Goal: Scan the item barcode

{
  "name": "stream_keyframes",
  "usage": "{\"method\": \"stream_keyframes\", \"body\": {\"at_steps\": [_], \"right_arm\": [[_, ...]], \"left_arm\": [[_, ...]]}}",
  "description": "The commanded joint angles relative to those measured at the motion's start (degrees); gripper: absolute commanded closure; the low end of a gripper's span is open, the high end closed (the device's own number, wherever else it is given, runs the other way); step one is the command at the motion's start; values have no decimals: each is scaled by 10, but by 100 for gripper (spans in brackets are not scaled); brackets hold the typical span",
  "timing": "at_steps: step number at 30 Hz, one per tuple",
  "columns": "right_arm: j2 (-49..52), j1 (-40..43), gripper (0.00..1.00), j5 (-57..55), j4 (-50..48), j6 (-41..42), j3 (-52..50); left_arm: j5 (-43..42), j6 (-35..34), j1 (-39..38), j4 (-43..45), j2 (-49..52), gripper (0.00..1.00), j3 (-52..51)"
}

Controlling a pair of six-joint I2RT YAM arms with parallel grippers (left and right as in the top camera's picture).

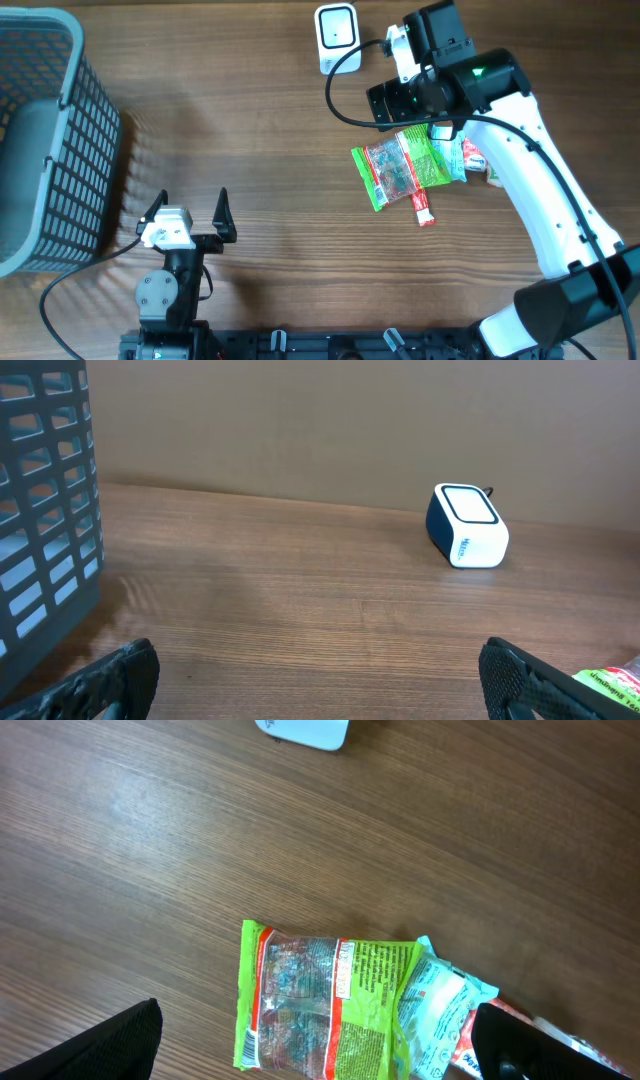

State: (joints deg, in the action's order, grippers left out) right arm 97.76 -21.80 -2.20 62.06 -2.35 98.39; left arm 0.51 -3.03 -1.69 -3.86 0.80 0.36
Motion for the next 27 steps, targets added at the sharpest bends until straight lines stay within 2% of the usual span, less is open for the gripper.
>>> {"method": "stream_keyframes", "body": {"at_steps": [1, 4, 6, 10, 14, 19, 23, 27], "right_arm": [[-77, 1, 0, -8, -2, 10, 1], [-154, 1, 0, -11, -3, 4, 1], [-287, 1, 0, -21, -22, -51, 1], [-469, 10, 0, -21, -37, -67, -10], [-636, 19, 0, -20, 6, -66, -10], [-778, 97, 0, -10, 81, -65, -49], [-856, 146, 0, -7, 61, -64, -153], [-933, 176, 0, 20, -84, -50, -336]], "left_arm": [[-11, 11, 5, -5, -4, 0, 0], [-11, 11, 5, -5, -4, 0, 0], [-11, 11, 5, -5, -4, 0, 0], [-11, 11, 5, -5, -4, 0, 0], [-11, 11, 5, -5, -4, 0, 0], [-11, 11, 5, -5, -4, 0, 0], [-11, 11, 5, -5, -4, 0, 0], [-11, 11, 5, -5, -4, 0, 0]]}}
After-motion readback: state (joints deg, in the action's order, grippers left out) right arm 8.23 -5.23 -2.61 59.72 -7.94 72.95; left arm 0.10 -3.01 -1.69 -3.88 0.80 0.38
